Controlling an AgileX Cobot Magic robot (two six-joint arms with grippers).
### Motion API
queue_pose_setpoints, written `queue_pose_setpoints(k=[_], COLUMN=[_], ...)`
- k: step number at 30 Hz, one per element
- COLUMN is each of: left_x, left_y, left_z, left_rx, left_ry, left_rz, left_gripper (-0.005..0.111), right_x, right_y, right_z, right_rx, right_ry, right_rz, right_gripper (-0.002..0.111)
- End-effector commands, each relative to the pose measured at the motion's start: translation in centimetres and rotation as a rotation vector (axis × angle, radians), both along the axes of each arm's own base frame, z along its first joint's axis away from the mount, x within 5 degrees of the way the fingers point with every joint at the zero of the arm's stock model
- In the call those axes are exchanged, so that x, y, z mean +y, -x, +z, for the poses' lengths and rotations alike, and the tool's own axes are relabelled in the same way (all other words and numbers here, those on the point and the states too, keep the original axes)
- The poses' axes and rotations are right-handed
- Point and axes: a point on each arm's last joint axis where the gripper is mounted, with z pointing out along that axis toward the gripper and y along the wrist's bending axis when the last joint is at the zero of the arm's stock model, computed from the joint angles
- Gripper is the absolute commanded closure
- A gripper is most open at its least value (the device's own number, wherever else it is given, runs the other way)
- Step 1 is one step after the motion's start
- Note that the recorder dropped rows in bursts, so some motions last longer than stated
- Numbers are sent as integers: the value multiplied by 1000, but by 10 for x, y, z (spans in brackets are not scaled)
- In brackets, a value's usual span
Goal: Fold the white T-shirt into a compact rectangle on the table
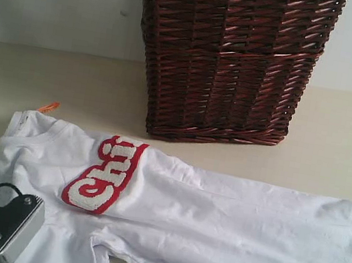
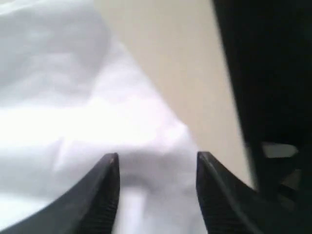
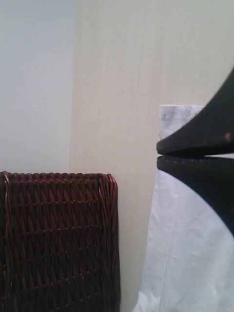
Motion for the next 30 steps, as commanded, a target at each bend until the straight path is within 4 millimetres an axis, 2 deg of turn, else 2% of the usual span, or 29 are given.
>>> queue_pose_setpoints(k=[1,5,11,19,21,26,27,30], left_x=[-1,2,9,6,4,4,4,4], left_y=[-7,0,22,19,18,17,17,17], left_z=[-4,-11,-19,-19,-20,-22,-22,-22], left_rx=[-103,-56,59,38,41,50,50,53], left_ry=[1,-14,-30,-14,-3,-1,-1,-4], left_rz=[46,39,-5,66,83,93,93,97], left_gripper=[58,58,58,59,66,103,106,107], right_x=[0,0,0,0,0,0,0,0], right_y=[0,0,0,0,0,0,0,0], right_z=[0,0,0,0,0,0,0,0], right_rx=[-16,-16,-16,-16,-16,-16,-16,-16], right_ry=[1,1,1,1,1,1,1,0], right_rz=[-1,-1,-1,-1,-1,-1,-1,-1], right_gripper=[108,108,108,108,108,108,108,108])
